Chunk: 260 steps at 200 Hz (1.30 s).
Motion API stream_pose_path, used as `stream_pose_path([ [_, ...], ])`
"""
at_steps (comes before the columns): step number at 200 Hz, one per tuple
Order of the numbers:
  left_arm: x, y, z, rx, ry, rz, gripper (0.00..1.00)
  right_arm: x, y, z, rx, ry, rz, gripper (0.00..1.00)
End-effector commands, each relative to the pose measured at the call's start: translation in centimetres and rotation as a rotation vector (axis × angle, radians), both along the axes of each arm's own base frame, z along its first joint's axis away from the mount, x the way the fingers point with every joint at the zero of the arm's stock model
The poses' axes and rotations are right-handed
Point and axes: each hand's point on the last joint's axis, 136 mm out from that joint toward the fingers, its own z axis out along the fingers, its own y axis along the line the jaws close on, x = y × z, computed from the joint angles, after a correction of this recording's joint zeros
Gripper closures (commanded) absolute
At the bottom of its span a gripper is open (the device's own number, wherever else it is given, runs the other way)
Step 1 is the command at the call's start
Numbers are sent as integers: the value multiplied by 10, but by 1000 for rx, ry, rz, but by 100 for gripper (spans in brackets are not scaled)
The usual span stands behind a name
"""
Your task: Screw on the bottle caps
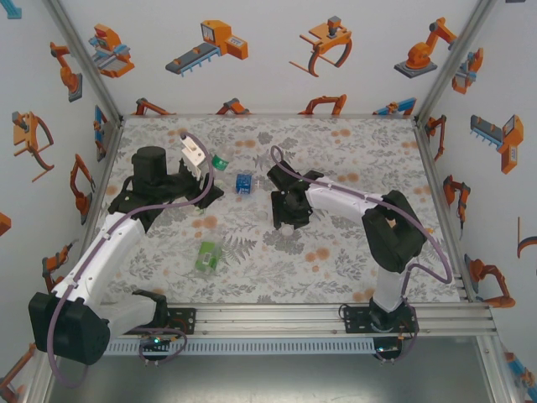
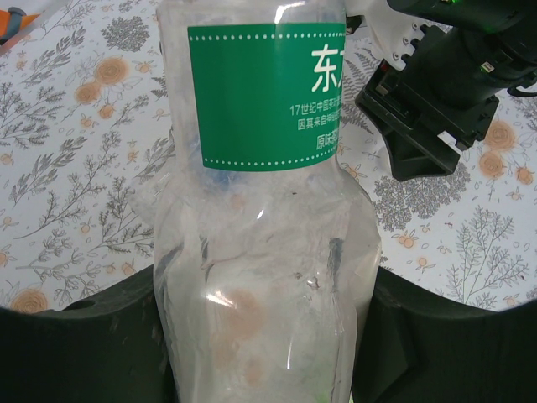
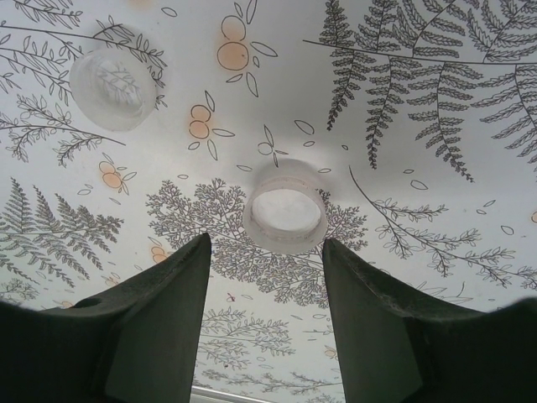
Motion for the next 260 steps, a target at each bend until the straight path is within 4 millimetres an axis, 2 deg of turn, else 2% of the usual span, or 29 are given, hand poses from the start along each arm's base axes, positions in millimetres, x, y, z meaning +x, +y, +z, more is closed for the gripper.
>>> stream_pose_path([
  [1,0,-1,7,-12,-13,-15,97,-1,-1,-1,2,20,-17,48],
  [183,-1,-4,10,-24,-13,-29,97,-5,-5,-22,-30,57,-14,49],
  [260,-2,-3,9,-21,-13,-28,97,-6,-4,-33,-29,63,-17,54],
])
